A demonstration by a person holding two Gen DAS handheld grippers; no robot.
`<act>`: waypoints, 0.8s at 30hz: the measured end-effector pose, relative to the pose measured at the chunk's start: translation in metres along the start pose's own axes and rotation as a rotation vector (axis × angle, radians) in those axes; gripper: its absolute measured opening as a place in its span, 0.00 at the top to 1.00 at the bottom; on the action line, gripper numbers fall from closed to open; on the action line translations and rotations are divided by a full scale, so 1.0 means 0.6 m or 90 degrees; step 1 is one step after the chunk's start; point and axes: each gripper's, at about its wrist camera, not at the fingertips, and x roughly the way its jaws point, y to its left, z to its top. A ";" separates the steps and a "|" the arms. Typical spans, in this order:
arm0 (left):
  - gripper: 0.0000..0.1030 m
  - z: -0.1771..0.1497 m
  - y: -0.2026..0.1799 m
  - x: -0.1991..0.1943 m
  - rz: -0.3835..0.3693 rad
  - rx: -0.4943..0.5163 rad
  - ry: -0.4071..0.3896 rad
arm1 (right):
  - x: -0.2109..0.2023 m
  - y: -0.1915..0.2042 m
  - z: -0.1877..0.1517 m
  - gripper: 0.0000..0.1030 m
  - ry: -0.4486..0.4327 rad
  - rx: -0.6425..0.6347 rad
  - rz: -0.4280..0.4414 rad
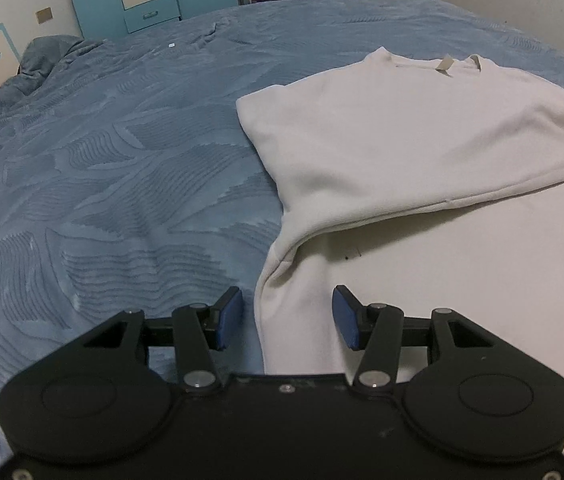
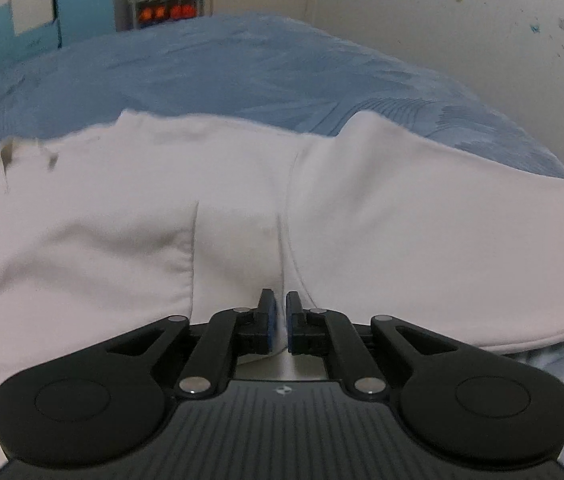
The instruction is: Fold small clothes
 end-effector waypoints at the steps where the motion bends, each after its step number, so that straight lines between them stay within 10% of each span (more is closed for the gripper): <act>1: 0.50 0.001 0.001 0.001 -0.001 -0.001 0.002 | -0.009 -0.001 0.005 0.93 -0.014 0.010 0.004; 6: 0.49 0.001 0.000 0.004 0.003 -0.004 0.002 | -0.065 0.027 0.015 0.90 -0.113 -0.038 0.037; 13: 0.48 -0.015 -0.002 0.006 -0.001 -0.013 -0.008 | 0.021 0.017 -0.023 0.90 -0.008 -0.042 0.103; 17: 0.47 -0.010 -0.002 0.002 0.003 -0.011 -0.005 | -0.036 -0.074 0.000 0.81 -0.049 0.039 0.176; 21: 0.47 -0.006 -0.005 -0.016 0.007 -0.005 -0.011 | -0.091 -0.210 0.001 0.37 -0.116 0.093 0.082; 24: 0.47 -0.004 -0.013 -0.024 0.012 0.008 -0.007 | -0.101 -0.352 -0.010 0.33 -0.099 0.174 0.018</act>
